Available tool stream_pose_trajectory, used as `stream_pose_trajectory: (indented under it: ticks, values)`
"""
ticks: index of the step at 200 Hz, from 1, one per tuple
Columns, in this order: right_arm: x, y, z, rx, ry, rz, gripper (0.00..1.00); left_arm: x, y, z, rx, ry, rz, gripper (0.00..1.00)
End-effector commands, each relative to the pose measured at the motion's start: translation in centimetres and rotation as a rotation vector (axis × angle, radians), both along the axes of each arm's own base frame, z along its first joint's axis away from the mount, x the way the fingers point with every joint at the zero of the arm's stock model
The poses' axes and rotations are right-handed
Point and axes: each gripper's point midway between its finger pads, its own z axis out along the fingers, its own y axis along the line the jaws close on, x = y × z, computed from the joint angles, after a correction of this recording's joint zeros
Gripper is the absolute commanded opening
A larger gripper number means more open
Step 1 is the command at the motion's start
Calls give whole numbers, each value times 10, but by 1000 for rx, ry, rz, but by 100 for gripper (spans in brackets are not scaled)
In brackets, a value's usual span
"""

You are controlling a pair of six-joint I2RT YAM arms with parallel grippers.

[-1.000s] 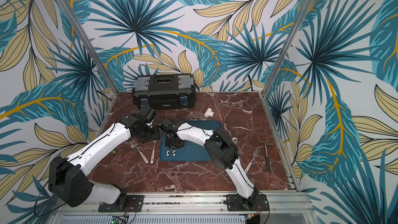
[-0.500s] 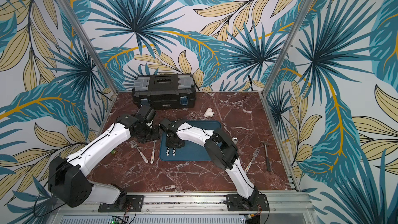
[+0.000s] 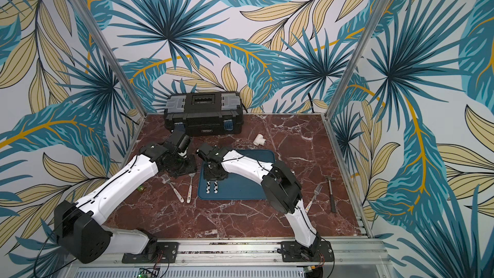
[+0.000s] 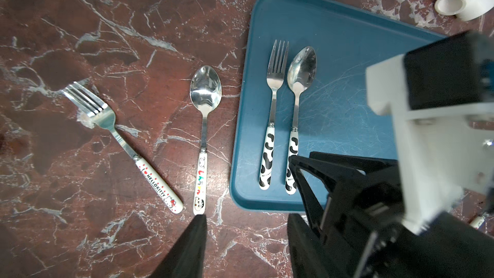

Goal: Set the spoon and fork side by side
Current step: Place the spoon on the tray, then pick up the fork at the center of the board.

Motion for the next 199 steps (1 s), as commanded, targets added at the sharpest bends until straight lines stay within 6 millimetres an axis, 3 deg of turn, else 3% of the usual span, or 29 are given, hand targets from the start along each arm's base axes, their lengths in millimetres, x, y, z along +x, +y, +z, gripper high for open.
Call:
stream_pose_trajectory:
  ticks: [1,23,42,50,66,80,110,121,129,138,144,155,182,199]
  values:
    - [3,-15,26,-34,-83,-8,34,-3,8,1,20,-5,30,53]
    - [16,-51,57,-116,-202,-64,34,-8,15,-14,35,25,100,53]
    - [28,-110,78,-200,-305,-175,46,-13,19,-32,12,45,178,47]
    - [32,-139,83,-217,-335,-225,37,-15,23,-39,5,46,213,42]
    - [34,-204,83,-235,-346,-347,0,-17,32,-50,-19,38,284,34]
    - [26,-246,73,-209,-291,-388,0,-20,36,-60,-60,36,323,0]
    - [-2,-321,61,-240,-203,-474,0,-17,32,-67,-138,-18,314,0]
    - [-14,-338,59,-269,-187,-489,0,-19,41,-67,-103,-30,341,0]
    - [-22,-350,56,-290,-171,-512,13,-21,46,-67,-86,-37,353,0]
    - [-29,-356,49,-285,-145,-516,17,-22,49,-70,-78,-37,363,3]
    - [-34,-358,43,-276,-121,-518,16,-23,52,-73,-72,-31,374,3]
    - [-41,-358,30,-244,-72,-525,0,-26,58,-80,-58,-4,400,4]
    - [-45,-357,15,-206,-35,-536,0,-33,77,-100,-36,110,471,0]
    - [-45,-359,14,-229,-13,-543,16,-39,83,-113,-18,204,505,3]
